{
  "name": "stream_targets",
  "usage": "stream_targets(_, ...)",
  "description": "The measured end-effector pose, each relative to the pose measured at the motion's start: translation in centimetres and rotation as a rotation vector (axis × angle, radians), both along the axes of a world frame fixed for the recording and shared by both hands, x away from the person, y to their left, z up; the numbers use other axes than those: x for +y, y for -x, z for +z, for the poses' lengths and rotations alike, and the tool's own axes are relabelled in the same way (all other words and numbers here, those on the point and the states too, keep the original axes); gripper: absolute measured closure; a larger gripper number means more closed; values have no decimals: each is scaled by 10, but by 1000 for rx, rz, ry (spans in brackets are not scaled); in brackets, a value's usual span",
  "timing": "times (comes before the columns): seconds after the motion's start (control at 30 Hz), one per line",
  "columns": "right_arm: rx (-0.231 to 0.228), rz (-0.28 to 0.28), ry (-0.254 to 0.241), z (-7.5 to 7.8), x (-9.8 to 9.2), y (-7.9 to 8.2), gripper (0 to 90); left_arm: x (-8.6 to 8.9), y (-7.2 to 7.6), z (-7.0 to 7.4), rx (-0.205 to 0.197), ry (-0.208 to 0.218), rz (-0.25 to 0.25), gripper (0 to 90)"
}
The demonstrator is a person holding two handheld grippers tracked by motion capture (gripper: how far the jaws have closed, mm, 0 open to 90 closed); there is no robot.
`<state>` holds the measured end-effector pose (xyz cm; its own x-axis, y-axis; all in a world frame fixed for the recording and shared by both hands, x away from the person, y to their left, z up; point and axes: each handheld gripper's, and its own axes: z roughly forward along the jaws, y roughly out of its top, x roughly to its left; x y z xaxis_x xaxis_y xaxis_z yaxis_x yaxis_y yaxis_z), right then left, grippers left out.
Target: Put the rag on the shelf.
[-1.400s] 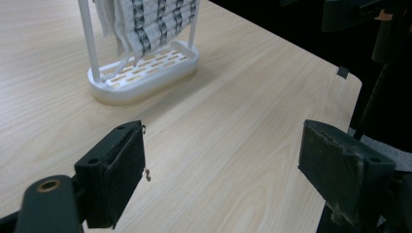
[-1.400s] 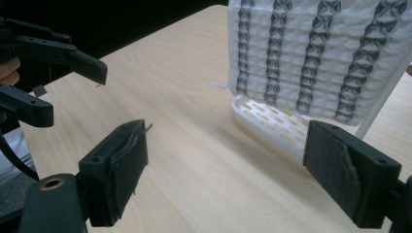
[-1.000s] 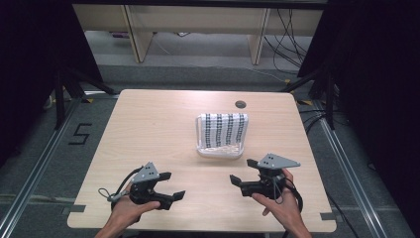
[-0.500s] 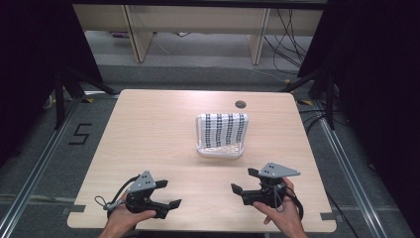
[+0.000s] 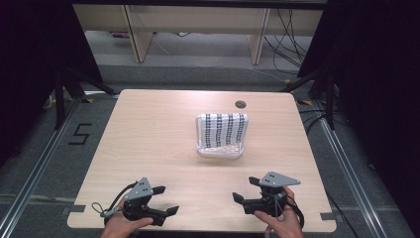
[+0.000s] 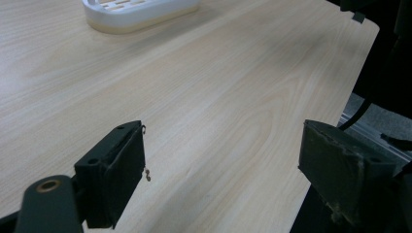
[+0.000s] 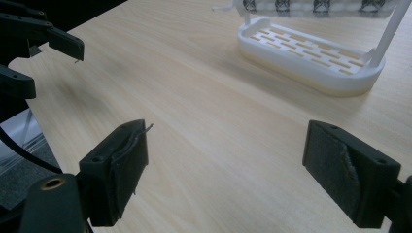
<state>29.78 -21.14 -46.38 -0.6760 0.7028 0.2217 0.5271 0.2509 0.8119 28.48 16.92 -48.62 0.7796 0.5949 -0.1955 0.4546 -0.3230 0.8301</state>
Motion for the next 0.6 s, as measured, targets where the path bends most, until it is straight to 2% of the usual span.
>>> stream_targets(0.03,-11,21,10,-2,-2,-1,175,0,2,-2,-1,12,-3,163)
stream_targets(0.1,-12,4,22,-2,-3,1,175,1,3,-2,2,-1,-9,163)
stream_targets(0.13,6,0,4,-3,-2,4,175,2,5,-3,0,-15,-7,163)
stream_targets(0.2,-9,11,7,-5,-3,4,176,1,6,-6,-5,-1,-10,162)
stream_targets(0.23,5,-3,4,-5,-2,6,175,2,7,-6,-2,-35,-14,163)
stream_targets(0.27,-7,-6,30,-7,-4,8,175,0,7,-8,-11,-42,-7,163)
stream_targets(0.3,-4,1,14,-8,-4,10,175,1,7,-10,-25,-66,-15,163)
stream_targets(0.33,-4,1,14,-8,-4,10,175,1,7,-11,-20,-67,-14,163)
stream_targets(0.37,20,-9,5,-8,-3,13,175,2,6,-11,-15,-68,-16,163)
stream_targets(0.4,7,-5,18,-9,-5,13,175,2,8,-12,0,-51,-7,163)
stream_targets(0.43,-2,0,30,-10,-7,13,174,2,8,-13,-2,-61,-12,163)
stream_targets(0.47,9,-6,20,-11,-7,14,174,0,10,-15,-8,-49,-3,162)
stream_targets(0.5,11,-2,29,-13,-8,15,174,0,11,-13,-7,-78,-16,163)
stream_targets(0.53,33,0,22,-13,-8,17,174,-2,13,-14,-11,-74,-9,162)
stream_targets(0.57,34,-16,18,-15,-7,18,174,-2,14,-14,-20,-87,-16,163)
stream_targets(0.6,27,-11,27,-15,-8,18,175,-2,14,-14,-31,-124,-21,162)
